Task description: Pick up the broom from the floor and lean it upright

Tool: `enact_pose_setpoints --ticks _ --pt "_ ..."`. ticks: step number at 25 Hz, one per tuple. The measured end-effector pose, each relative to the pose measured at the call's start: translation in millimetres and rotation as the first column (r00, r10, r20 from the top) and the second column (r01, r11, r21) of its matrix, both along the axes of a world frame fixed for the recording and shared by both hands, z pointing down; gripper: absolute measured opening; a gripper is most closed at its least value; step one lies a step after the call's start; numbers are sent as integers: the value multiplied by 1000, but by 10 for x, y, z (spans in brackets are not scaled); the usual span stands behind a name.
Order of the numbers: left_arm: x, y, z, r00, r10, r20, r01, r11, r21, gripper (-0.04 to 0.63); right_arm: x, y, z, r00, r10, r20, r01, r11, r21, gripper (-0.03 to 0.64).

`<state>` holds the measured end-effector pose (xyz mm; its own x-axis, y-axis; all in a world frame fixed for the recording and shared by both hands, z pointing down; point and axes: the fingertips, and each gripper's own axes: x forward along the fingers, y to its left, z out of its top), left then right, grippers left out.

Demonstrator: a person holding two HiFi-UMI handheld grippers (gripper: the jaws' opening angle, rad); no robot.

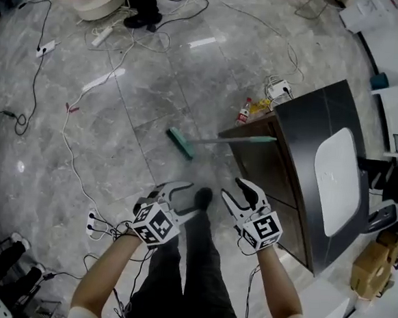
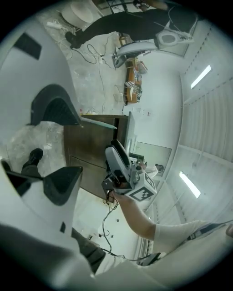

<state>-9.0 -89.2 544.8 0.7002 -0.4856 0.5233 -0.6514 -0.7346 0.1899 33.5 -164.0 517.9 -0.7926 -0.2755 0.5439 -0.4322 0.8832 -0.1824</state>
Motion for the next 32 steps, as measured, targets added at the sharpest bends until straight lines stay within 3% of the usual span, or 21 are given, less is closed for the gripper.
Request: enact_pose_setpoints --ticks 4,8,13,17,21,26,32 --pt "96 420 -909 999 34 6 -34 999 -2 264 -19 403 -863 1000 12 -7 -12 1000 -15 204" --pt "63 587 -1759 998 59 31 -60 997 50 264 -70 589 -1679 1000 17 -9 -17 999 31 202" --pt "73 744 -2663 1000 -17 -2 17 997 77 264 177 832 -2525 997 53 -62 -48 996 70 173" --pt "101 898 -3249 994 -100 -34 103 991 87 264 461 1041 -3098 992 115 -44 -112 992 61 135" --pt "257 1169 -3682 978 -201 -61 205 976 73 262 834 1355 -3508 990 142 -7 -141 988 64 85" --pt "453 1406 -3927 939 -329 -99 335 941 45 258 1229 1670 -3835 993 118 13 -119 986 114 31" --pt "922 1852 -4283 920 -367 -136 378 923 69 213 1755 2201 -4217 991 119 53 -124 986 113 2"
